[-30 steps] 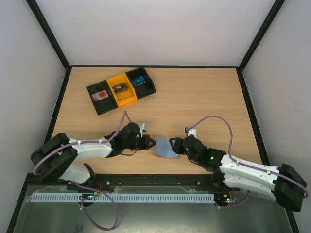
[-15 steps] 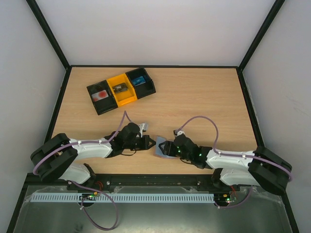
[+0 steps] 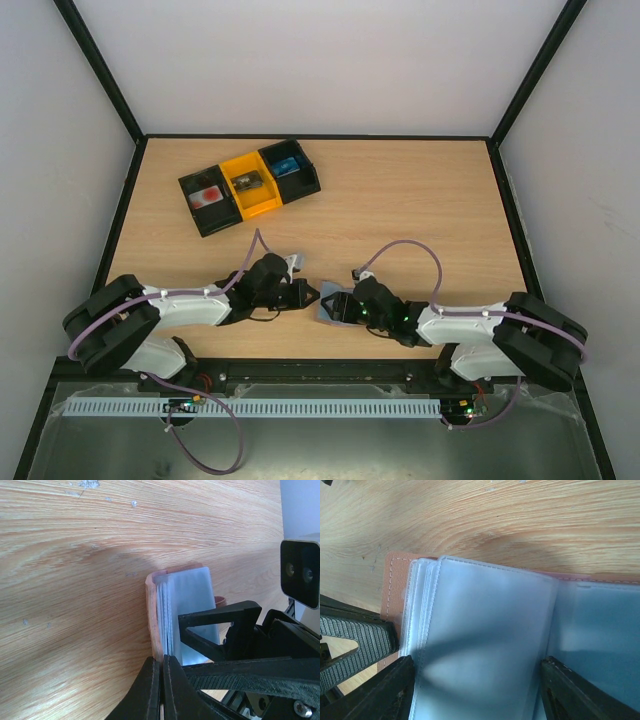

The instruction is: Take the credit cards out of the card holder

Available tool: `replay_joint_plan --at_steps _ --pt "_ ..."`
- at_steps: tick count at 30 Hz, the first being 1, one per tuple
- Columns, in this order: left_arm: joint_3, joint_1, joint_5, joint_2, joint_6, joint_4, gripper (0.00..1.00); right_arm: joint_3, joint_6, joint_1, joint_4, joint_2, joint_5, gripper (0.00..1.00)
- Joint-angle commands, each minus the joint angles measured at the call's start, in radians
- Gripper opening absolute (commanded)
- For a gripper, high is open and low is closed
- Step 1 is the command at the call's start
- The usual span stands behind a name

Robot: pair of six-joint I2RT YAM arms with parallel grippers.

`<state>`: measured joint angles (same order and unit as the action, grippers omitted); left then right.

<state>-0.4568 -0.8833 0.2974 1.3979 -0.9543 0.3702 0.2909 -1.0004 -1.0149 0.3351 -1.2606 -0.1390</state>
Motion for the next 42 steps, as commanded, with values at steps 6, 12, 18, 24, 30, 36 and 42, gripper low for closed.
replay_joint_plan --at_steps 6,12,18,24,30,36,42 --pt "0.008 -0.009 -0.004 -0.024 0.003 0.013 0.03 0.008 0.007 -0.008 -0.11 0.024 0.113 0.57" --pt "0.01 -0.01 -0.005 -0.026 0.005 0.011 0.03 0.006 0.008 -0.009 -0.145 0.051 0.139 0.53" --pt "0.014 -0.009 -0.009 -0.034 0.005 0.005 0.03 0.006 0.012 -0.009 -0.16 0.056 0.149 0.46" --pt "0.014 -0.009 -0.014 -0.039 0.006 -0.002 0.03 0.022 0.02 -0.008 -0.26 0.103 0.218 0.46" --pt "0.011 -0.009 -0.015 -0.035 0.009 -0.006 0.03 0.019 0.007 -0.009 -0.359 0.198 0.3 0.36" --pt "0.017 -0.009 -0.029 -0.029 0.009 -0.007 0.03 0.008 0.007 -0.009 -0.376 0.233 0.31 0.2" --pt "0.014 -0.008 -0.043 -0.031 0.011 -0.018 0.03 0.043 0.009 -0.009 -0.485 0.273 0.382 0.22"
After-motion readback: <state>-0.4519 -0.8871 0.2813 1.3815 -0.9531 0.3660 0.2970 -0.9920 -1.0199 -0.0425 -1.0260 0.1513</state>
